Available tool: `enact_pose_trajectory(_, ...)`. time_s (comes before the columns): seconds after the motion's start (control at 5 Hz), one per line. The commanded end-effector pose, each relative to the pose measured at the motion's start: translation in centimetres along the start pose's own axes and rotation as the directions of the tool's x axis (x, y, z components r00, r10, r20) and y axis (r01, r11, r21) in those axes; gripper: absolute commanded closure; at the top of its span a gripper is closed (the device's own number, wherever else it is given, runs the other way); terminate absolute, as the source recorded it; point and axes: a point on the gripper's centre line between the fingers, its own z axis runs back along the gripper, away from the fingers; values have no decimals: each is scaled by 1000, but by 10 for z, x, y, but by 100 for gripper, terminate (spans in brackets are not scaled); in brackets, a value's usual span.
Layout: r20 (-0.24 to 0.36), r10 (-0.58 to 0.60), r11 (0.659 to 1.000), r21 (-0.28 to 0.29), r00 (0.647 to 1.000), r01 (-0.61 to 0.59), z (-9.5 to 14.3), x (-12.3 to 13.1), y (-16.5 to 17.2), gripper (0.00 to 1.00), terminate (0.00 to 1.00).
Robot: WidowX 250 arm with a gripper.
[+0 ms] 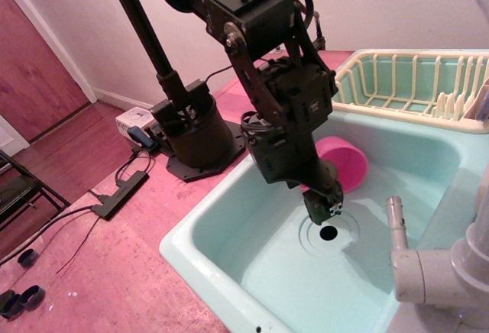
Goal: Flip cup upright
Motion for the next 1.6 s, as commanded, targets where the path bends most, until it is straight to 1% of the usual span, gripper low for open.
enact_pose_trajectory(0.0,0,0,1000,0,1000,0,0,0,0,0,0)
enact_pose_trajectory(0.2,6,-34,999,8,999,34,10,-8,-10,0,0)
enact_pose_trajectory(0.4,2,-64,998,5,998,64,22,-23,-18,0,0)
enact_pose_trajectory(0.6,1,-69,998,6,998,69,19,-29,-23,0,0)
enact_pose_trajectory(0.8,-7,-61,998,-2,998,61,7,-28,-23,0,0)
enact_pose_trajectory(1.0,17,-99,995,-1,995,99,-8,-28,-13,0,0)
enact_pose_trajectory(1.2,37,-142,989,-30,989,143,-20,-29,-9,0,0)
enact_pose_trajectory(1.4,-9,-110,993,-34,994,109,-23,-42,-18,0,0)
